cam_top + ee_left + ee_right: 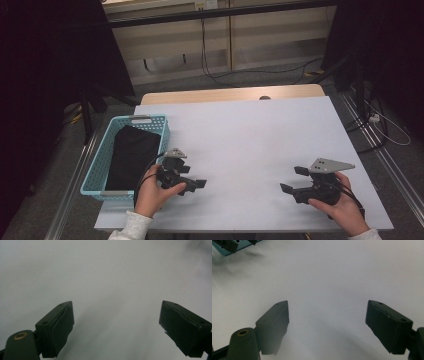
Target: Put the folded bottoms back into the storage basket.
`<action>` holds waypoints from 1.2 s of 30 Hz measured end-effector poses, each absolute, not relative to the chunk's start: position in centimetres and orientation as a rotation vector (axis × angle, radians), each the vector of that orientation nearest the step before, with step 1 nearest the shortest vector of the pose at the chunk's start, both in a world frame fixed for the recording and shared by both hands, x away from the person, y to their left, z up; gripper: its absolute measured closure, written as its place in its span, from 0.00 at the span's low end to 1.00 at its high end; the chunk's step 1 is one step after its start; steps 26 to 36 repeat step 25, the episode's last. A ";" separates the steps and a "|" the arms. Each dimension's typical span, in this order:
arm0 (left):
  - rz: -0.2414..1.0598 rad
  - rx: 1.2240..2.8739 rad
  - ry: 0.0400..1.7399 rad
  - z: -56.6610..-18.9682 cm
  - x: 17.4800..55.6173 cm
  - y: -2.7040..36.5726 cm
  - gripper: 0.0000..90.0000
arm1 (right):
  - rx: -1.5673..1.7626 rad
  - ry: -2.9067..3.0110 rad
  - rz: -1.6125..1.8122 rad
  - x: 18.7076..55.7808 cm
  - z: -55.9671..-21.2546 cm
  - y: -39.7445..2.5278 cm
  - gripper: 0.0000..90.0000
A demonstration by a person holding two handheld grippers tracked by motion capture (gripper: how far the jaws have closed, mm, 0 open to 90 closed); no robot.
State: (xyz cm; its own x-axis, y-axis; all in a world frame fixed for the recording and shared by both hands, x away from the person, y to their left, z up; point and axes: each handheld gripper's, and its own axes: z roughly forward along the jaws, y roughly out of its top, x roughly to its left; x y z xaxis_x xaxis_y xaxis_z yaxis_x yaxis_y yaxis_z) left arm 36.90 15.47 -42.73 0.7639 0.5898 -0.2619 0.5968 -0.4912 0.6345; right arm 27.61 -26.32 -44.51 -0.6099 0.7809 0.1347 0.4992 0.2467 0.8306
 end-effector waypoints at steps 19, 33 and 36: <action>-0.006 2.213 0.866 -43.2 36.5 15.9 0.12 | 1.177 2.229 1.279 27.6 -45.0 -26.2 0.21; -0.003 2.215 0.849 -43.2 36.5 15.9 0.12 | 1.179 2.236 1.269 27.7 -45.1 -26.1 0.20; -0.003 2.215 0.849 -43.2 36.5 15.9 0.12 | 1.179 2.236 1.269 27.7 -45.1 -26.1 0.20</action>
